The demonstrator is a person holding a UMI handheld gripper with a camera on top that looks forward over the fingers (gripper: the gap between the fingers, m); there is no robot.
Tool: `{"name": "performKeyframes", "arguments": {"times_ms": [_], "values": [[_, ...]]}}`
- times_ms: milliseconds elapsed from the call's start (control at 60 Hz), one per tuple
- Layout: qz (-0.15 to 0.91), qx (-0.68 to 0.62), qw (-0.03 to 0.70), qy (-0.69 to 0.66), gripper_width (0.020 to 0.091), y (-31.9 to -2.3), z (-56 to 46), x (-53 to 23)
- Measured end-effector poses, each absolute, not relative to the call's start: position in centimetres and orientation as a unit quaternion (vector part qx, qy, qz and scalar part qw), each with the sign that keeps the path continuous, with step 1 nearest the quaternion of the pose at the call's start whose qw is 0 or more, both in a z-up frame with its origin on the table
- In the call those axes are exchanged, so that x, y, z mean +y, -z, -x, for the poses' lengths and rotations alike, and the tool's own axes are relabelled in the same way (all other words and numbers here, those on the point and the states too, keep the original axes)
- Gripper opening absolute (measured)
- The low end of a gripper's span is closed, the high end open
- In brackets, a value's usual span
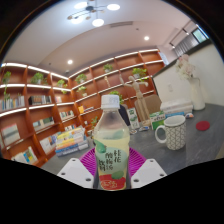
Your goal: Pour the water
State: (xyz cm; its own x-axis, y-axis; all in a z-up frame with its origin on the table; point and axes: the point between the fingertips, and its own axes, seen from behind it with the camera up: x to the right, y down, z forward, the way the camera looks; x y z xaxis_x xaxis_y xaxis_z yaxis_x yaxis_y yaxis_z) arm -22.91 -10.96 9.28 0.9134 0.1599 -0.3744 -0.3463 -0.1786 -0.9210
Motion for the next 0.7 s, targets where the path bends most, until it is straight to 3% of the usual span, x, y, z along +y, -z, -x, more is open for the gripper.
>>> {"name": "performKeyframes", "arguments": {"times_ms": [417,433,533,700], "values": [[0.573,0.420,0.491,-0.504,0.0368,-16.9,18.3,-5.6],[0.562,0.426,0.487,-0.514,0.0367,-16.1,17.2,-4.1],[0.517,0.481,0.444,-0.552,0.0368,-18.1,16.8,-4.7],[0.438,0.552,0.373,-0.603,0.0389,-18.9,14.4,-3.3]]}}
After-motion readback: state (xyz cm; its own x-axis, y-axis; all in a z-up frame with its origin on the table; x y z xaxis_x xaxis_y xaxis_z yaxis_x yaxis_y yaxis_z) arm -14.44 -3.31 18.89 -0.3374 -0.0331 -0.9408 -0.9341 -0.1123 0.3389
